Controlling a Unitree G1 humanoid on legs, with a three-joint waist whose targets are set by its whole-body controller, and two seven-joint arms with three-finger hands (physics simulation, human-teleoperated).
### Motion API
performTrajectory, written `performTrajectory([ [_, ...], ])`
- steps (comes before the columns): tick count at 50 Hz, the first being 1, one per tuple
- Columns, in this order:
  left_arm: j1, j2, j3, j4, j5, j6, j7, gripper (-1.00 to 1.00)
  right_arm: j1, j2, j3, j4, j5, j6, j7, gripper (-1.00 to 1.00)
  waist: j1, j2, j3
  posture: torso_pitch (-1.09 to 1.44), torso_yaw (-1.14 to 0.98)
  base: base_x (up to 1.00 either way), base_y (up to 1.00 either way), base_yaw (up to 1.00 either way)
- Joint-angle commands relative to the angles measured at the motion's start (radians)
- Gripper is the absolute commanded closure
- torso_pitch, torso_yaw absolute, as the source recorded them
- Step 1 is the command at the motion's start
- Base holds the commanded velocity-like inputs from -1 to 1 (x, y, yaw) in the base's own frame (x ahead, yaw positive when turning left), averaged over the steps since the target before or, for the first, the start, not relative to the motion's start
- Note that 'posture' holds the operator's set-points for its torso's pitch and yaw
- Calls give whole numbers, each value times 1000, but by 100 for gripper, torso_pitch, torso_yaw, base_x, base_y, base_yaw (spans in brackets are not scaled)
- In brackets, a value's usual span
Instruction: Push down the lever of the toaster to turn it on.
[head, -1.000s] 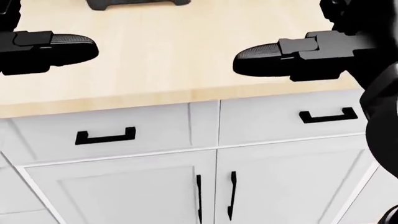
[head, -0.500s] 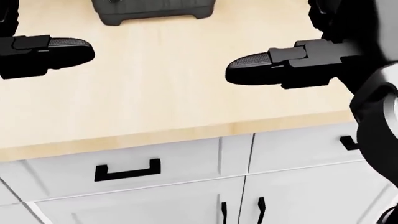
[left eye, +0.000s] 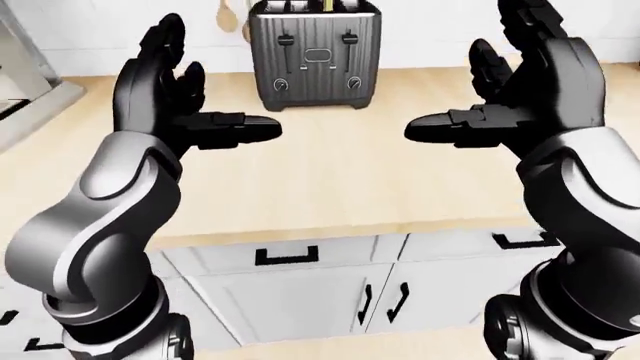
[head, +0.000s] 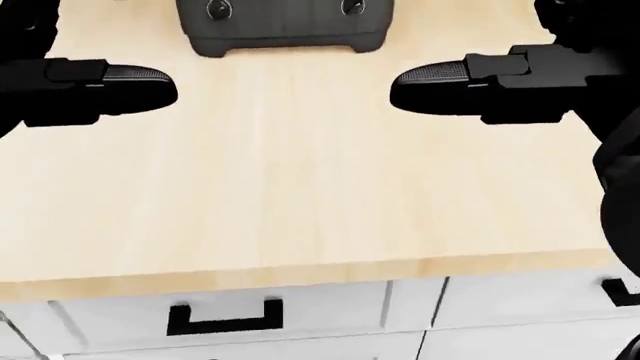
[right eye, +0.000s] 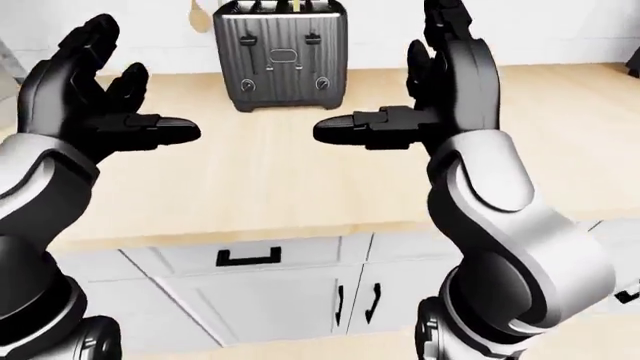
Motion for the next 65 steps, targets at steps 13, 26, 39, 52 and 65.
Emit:
performTrajectory([
  [13,-26,19,37,-20,14,-31,12,-100,-29,-7,12,0,5,-42,-3,-100,-9,7,0,0,0,0,0,32],
  [26,-27,17,34,-24,16,-27,13,-100,-43,-8,-1,-10,41,-25,-25,-100,-9,59,-12,0,0,18,0,0],
  [39,-27,19,35,-23,16,-28,12,-100,-27,-20,5,2,47,-56,-26,-100,13,-46,-26,0,0,26,0,0],
  [52,-29,17,38,-27,11,-22,18,-100,-33,-18,8,-2,50,-52,-32,-100,-6,5,-18,0,0,1,0,0],
  [65,-27,17,36,-26,9,-31,17,-100,-39,-19,4,-4,57,-53,-38,-100,13,-4,-10,0,0,5,0,0],
])
